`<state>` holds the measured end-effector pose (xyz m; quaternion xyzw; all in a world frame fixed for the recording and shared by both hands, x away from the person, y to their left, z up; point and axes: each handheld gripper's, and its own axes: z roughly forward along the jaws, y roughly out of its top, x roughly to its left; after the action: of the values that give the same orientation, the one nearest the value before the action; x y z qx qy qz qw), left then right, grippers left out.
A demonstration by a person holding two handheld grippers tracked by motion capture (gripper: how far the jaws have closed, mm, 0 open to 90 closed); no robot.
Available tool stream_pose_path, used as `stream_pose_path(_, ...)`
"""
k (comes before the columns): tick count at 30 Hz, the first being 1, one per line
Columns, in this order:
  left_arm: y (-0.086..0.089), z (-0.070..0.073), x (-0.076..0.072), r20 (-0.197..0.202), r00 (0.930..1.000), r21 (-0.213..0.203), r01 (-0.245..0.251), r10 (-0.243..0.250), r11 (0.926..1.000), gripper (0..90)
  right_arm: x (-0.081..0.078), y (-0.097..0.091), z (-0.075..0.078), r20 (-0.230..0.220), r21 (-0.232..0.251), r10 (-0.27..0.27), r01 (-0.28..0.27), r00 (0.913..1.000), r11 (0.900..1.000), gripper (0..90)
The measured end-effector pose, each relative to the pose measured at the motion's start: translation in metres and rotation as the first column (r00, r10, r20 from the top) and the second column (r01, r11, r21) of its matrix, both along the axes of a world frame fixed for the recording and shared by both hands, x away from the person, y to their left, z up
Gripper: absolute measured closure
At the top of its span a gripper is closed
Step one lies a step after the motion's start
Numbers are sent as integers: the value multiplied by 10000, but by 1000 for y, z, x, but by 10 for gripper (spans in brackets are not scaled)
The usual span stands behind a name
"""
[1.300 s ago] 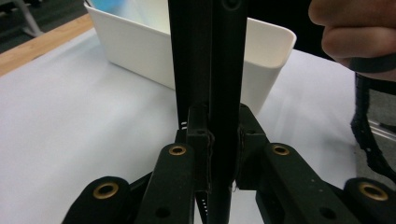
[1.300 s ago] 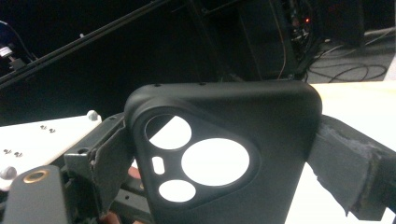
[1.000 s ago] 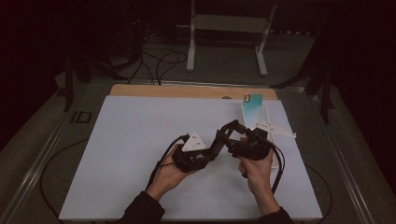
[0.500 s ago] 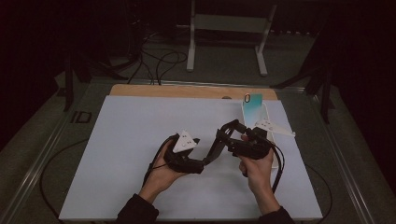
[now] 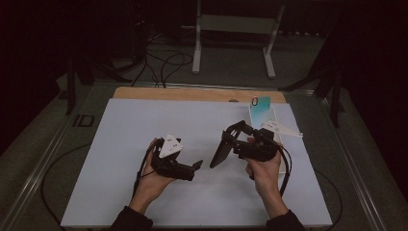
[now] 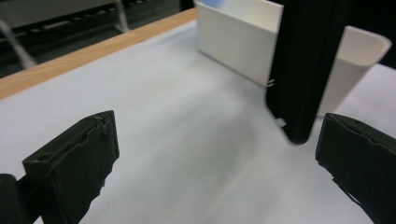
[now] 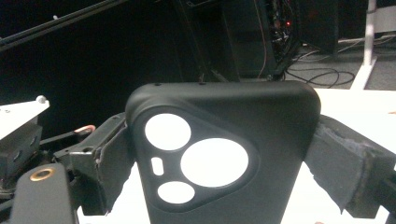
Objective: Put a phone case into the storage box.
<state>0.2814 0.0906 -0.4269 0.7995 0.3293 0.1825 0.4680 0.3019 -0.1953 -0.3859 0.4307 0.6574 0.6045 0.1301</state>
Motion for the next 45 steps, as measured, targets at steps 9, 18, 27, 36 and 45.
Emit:
stream_pose_path(9, 31, -11, -7, 404, 9945, -154, -957, 962, 9953, 0, 4, -3, 4, 73, -181, -134, 135, 9999, 9997, 137)
stream_pose_path(18, 67, -25, -15, 409, 9849, -530, -1662, 1684, 9847, 0, 7, -8, 8, 106, -266, -317, 320, 9994, 9991, 137)
stream_pose_path(27, 101, -41, -26, 274, 9676, -589, -2490, 2509, 9667, 0, 11, -8, 10, 151, -488, -431, 438, 9990, 9978, 137)
stream_pose_path(36, 121, -52, -38, 447, 9554, -545, -2895, 2920, 9556, 0, 14, -10, 15, 278, -576, -512, 527, 9983, 9969, 138)
stream_pose_path(45, 132, -57, -47, 615, 9513, -846, -2967, 3021, 9512, 0, 19, -15, 20, 376, -719, -775, 800, 9963, 9942, 138)
